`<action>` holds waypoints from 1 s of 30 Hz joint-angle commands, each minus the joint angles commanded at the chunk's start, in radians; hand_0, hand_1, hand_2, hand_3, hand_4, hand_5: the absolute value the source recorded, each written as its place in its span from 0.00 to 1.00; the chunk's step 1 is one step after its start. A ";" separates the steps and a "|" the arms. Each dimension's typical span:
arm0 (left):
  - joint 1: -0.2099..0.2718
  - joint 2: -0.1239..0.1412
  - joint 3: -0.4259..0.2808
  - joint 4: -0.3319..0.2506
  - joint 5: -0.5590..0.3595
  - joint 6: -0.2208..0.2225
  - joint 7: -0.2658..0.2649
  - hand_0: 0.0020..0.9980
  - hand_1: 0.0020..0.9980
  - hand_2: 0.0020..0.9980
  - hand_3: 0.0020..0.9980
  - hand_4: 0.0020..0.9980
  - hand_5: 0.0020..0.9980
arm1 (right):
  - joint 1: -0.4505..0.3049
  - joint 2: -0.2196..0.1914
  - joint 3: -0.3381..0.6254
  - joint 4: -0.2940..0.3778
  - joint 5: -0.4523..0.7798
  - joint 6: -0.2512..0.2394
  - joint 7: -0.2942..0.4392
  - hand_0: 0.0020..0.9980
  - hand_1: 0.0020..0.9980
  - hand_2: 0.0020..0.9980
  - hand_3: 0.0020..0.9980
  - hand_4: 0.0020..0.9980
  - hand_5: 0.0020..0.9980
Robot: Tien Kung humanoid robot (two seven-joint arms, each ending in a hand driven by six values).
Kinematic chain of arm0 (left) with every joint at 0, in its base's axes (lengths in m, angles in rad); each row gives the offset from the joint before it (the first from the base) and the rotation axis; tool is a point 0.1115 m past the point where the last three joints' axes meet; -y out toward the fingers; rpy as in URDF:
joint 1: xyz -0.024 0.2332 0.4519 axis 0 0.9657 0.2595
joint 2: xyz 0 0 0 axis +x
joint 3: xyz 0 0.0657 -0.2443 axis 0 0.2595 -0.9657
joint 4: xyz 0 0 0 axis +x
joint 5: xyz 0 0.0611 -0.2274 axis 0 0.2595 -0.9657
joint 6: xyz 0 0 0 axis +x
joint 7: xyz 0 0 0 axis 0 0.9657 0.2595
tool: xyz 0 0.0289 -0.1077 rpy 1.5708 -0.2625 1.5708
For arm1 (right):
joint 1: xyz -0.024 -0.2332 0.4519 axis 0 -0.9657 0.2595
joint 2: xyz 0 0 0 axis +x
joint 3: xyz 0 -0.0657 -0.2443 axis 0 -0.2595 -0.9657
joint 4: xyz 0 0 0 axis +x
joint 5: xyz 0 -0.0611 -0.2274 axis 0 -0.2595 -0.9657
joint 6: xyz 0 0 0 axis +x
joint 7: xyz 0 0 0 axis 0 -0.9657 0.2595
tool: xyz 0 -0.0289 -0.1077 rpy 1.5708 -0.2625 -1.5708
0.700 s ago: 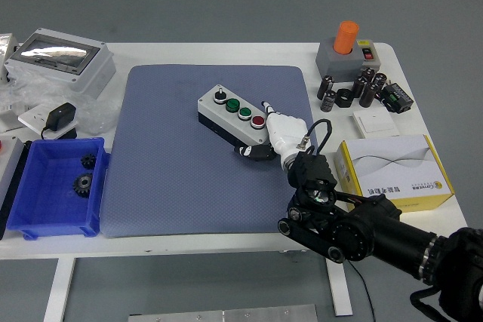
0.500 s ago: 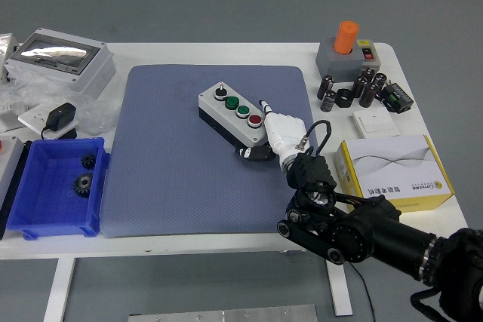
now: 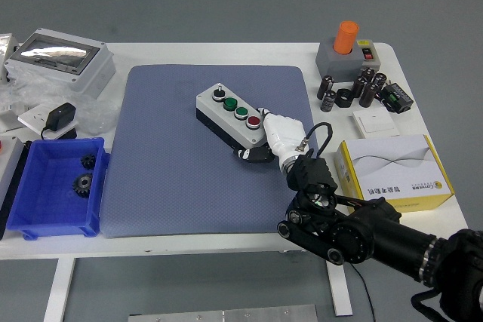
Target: Pick up the button,place it on the desk,press the button,press the button
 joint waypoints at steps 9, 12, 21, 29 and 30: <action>0.003 -0.001 -0.002 -0.001 -0.002 0.007 -0.018 0.77 0.74 0.70 0.79 0.85 0.63 | -0.003 0.000 0.003 -0.007 0.029 -0.028 0.047 0.07 0.24 0.33 0.29 0.54 0.08; 0.004 -0.001 -0.002 -0.001 -0.002 0.010 -0.022 0.77 0.74 0.70 0.79 0.85 0.63 | -0.004 0.000 0.004 -0.009 0.048 -0.040 0.073 0.07 0.24 0.33 0.29 0.54 0.08; 0.006 -0.004 -0.003 0.000 0.000 0.018 -0.033 0.77 0.74 0.70 0.79 0.85 0.64 | -0.009 0.000 -0.005 -0.012 0.064 -0.045 0.095 0.07 0.24 0.34 0.35 0.46 0.13; 0.007 -0.005 -0.002 0.000 0.001 0.024 -0.038 0.77 0.74 0.70 0.78 0.86 0.64 | -0.013 0.000 -0.006 -0.018 0.077 -0.057 0.108 0.07 0.23 0.32 0.33 0.40 0.17; 0.007 -0.005 -0.002 0.000 0.001 0.025 -0.038 0.77 0.74 0.70 0.78 0.86 0.64 | -0.014 0.000 -0.004 -0.017 0.078 -0.060 0.111 0.07 0.23 0.32 0.33 0.40 0.17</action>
